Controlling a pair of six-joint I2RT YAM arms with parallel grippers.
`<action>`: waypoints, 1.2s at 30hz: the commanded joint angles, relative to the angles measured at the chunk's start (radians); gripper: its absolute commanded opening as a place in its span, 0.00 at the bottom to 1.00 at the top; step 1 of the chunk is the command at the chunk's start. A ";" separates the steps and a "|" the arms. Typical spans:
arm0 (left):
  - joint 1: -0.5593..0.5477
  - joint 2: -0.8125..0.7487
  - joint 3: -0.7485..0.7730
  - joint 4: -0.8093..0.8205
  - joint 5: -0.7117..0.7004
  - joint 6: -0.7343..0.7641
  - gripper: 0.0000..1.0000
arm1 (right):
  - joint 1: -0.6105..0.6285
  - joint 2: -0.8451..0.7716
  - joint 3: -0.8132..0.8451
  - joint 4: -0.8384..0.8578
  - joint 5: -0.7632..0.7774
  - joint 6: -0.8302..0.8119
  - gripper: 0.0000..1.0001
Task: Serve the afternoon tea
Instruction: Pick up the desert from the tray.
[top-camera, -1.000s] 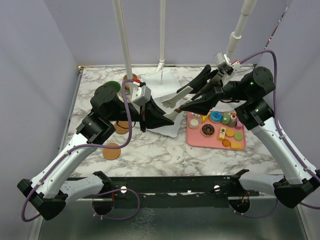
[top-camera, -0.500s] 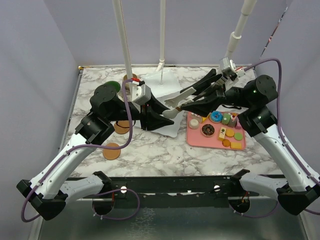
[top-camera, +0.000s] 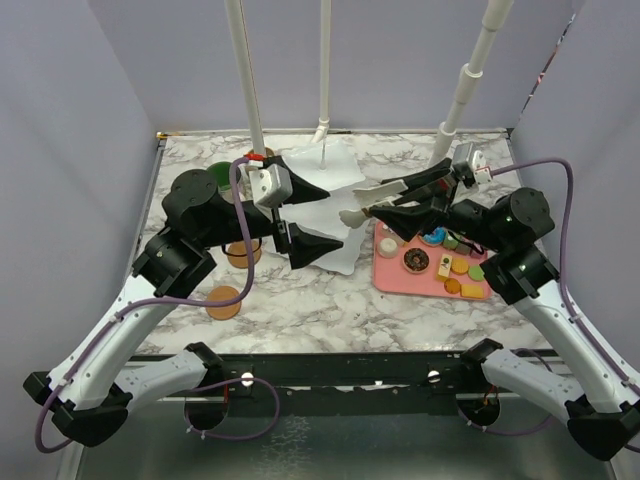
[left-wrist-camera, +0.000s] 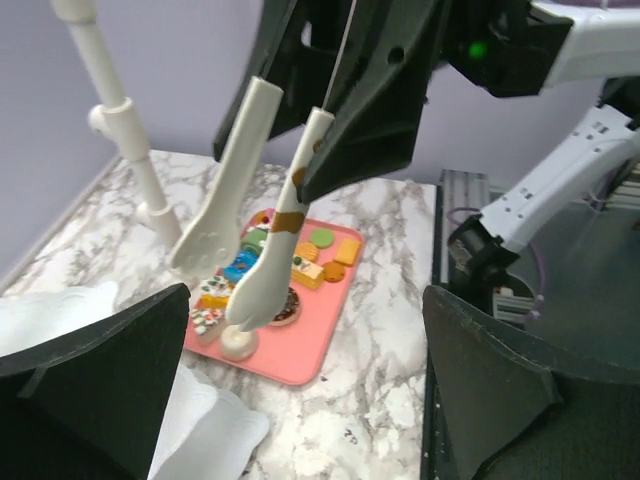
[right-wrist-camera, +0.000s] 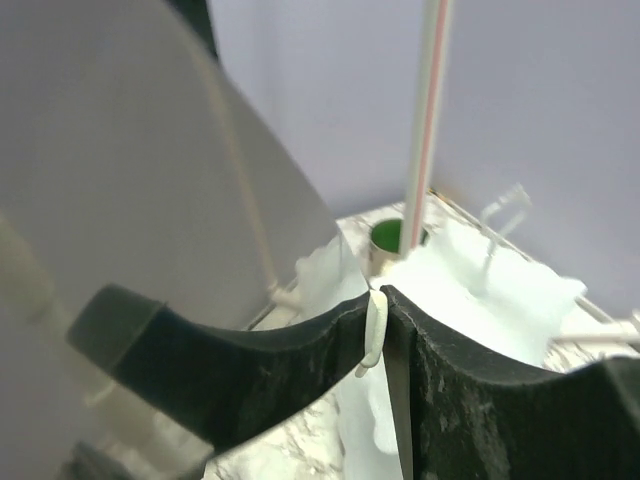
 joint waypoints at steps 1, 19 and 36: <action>-0.003 -0.042 0.042 -0.058 -0.190 0.063 0.99 | -0.001 -0.064 -0.093 -0.040 0.229 -0.067 0.61; -0.003 -0.060 0.062 -0.060 -0.351 0.131 0.99 | -0.001 -0.171 -0.415 -0.008 0.813 -0.098 0.53; -0.002 -0.057 0.053 -0.060 -0.329 0.132 0.99 | 0.001 -0.197 -0.510 -0.151 0.994 0.007 0.54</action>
